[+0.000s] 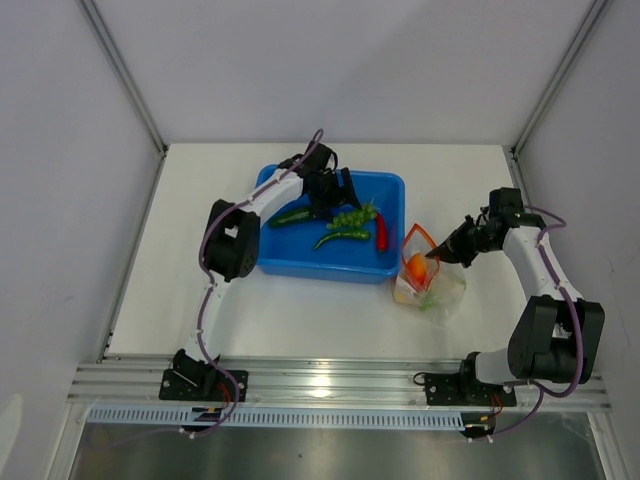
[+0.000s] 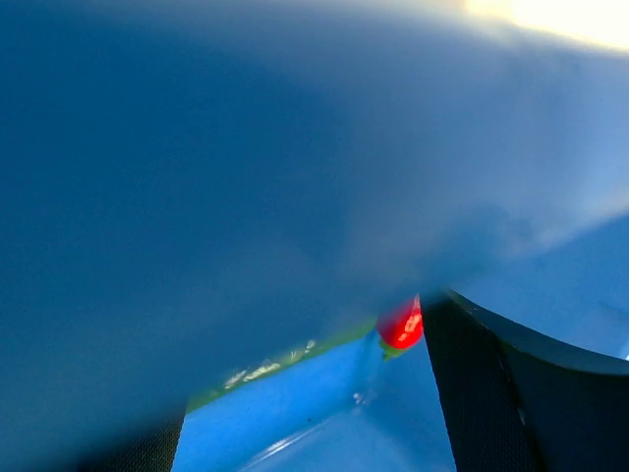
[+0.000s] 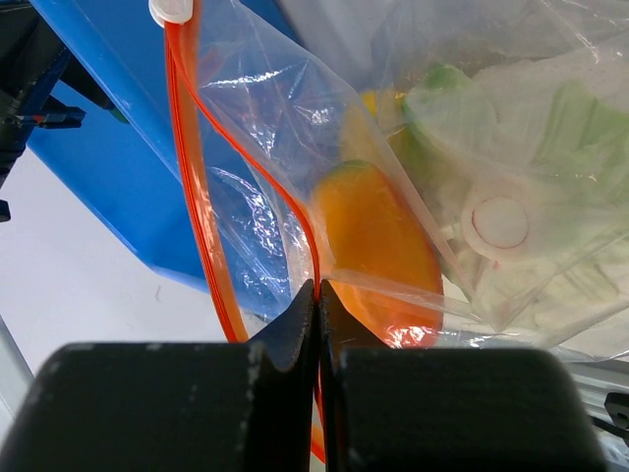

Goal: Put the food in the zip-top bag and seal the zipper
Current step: Pick up the fake fruit from the bin.

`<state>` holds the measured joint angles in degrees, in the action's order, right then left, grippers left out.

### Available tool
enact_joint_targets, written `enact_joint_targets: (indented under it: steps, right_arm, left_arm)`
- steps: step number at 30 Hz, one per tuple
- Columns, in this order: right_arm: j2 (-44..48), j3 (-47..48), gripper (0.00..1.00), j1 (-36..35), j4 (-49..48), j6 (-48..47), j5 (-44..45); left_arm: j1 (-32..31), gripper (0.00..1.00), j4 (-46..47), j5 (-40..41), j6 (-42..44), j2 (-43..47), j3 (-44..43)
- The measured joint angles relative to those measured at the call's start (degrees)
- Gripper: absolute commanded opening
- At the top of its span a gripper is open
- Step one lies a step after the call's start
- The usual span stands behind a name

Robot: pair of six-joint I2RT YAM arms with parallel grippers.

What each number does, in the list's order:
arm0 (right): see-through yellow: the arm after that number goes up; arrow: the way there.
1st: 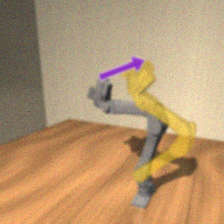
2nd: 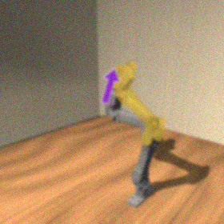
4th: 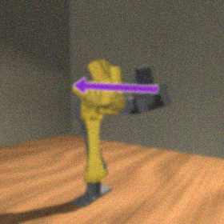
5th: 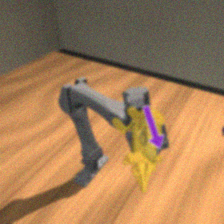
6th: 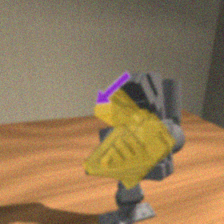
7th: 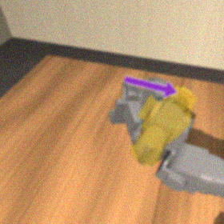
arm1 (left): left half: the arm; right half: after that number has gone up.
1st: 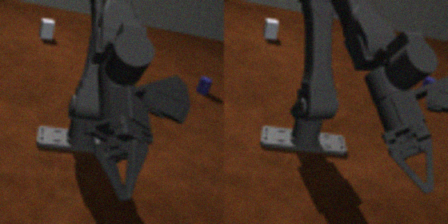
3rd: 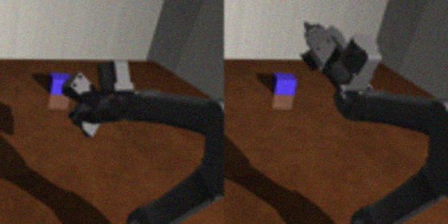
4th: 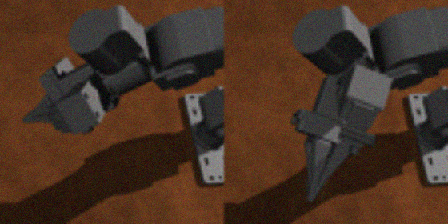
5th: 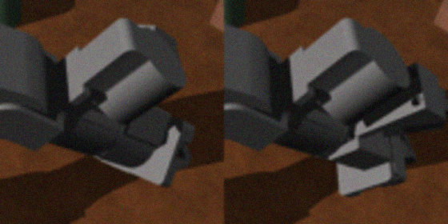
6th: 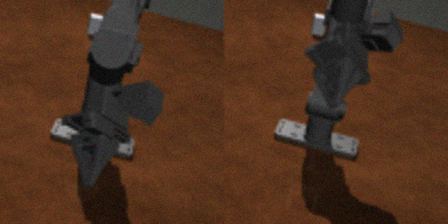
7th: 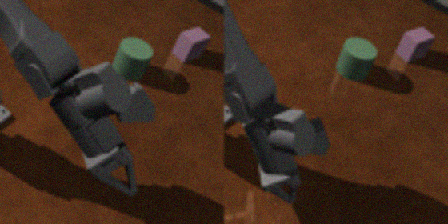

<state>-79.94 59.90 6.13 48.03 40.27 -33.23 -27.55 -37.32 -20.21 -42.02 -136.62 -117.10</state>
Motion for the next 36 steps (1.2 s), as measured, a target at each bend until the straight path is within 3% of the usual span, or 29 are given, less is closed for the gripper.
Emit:
enact_joint_targets:
  steps: [9,17,29,32,34,36]
  right_arm:
    - [0.0,-0.2,0.0,0.1,0.0,0.0,0.3]
    - [0.4,-1.6,0.0,0.2,0.0,0.0,0.5]
    - [2.2,-1.8,0.0,0.2,0.1,0.0,0.9]
    - [2.8,-1.8,0.0,0.2,0.1,0.0,0.9]
    - [3.2,-1.8,0.0,0.2,0.2,0.0,0.9]
    - [3.5,-1.8,0.0,0.3,0.2,0.0,0.9]
  left_arm:
    - [-3.5,0.85,0.4,3.9,1.0,0.0,0.0]
    - [-5.0,0.74,-0.5,8.3,2.0,0.0,-0.1]
    - [-5.4,0.42,-7.4,9.1,3.0,-0.2,-3.2]
    - [-5.4,0.43,-8.9,9.1,3.3,-0.9,-4.7]
    - [-5.4,0.58,-10.0,8.9,3.6,-1.6,-6.2]
    - [-5.4,0.64,-10.5,8.4,4.1,-2.2,-7.2]
